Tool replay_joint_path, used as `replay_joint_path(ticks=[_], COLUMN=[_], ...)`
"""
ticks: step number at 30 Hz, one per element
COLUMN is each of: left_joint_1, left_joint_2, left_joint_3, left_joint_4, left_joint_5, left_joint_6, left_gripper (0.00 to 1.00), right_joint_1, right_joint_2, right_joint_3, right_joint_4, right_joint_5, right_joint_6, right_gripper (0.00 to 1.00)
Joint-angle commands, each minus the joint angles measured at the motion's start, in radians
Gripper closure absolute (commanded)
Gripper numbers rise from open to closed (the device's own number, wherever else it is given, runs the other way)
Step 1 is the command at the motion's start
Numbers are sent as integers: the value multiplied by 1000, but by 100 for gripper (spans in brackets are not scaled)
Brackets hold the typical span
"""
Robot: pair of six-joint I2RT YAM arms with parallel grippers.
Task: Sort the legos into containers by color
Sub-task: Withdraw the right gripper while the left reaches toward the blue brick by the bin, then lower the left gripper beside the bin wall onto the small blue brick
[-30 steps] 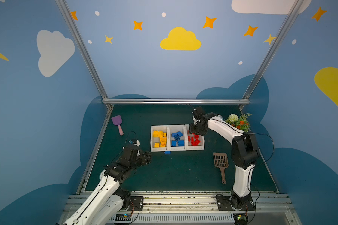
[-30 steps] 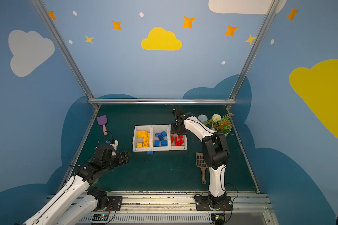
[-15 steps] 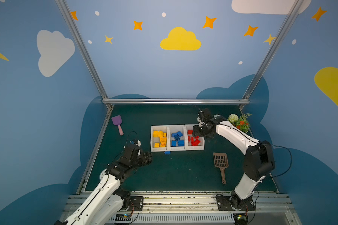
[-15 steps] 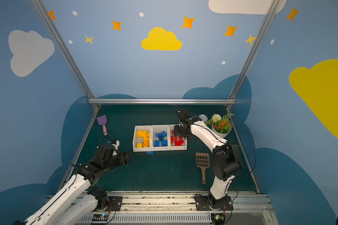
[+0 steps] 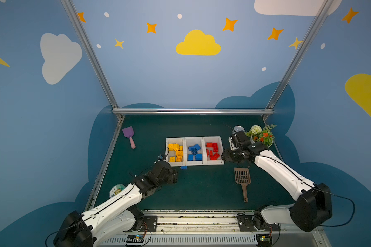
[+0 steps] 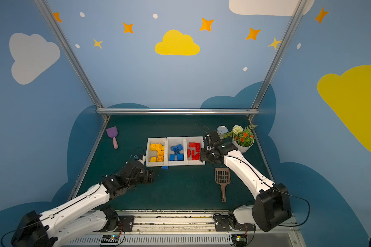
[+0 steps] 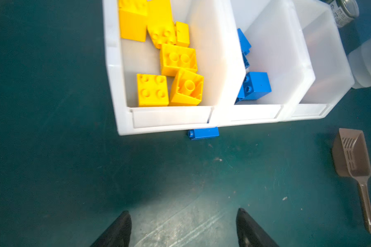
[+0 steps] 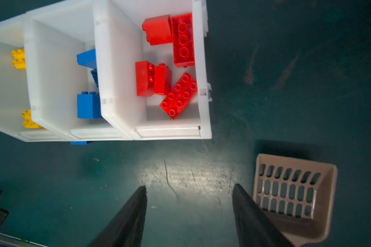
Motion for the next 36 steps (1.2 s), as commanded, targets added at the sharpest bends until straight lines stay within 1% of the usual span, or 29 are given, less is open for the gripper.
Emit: replay_joint_path(ticks=[1,7,12,14,18,25,36], left_joint_1=[-47,-91,-92,-92,-93,-93,-92], left_joint_2=[79,264,381,425,515,584,659], left_joint_3=[3,69,114,152,231,255,300], left_joint_4=[108,147,194,171,81,87,97], left_joint_5=[-137,-183,-163,-153,-165,-172,-176], left_joint_6=[-12,9,13,14,-19,-57,-59], left_gripper=[23,22,23,23,23,25,28], right_joint_1=[-10,-23,-30,-31,-34,-43,-53], right_joint_2=[-55,-117,-136,-139,-151,-170,-183], right_joint_3=[-52,-105,-117,-119,-127,-145,-153], right_joint_4=[-2,7,0,-4,-10,-9,-11], right_joint_5=[33,42,44,44,46,40,32], right_joint_6=[-3,-4,0,0,-1,3,3], right_gripper=[36,36,36,36,36,36,36])
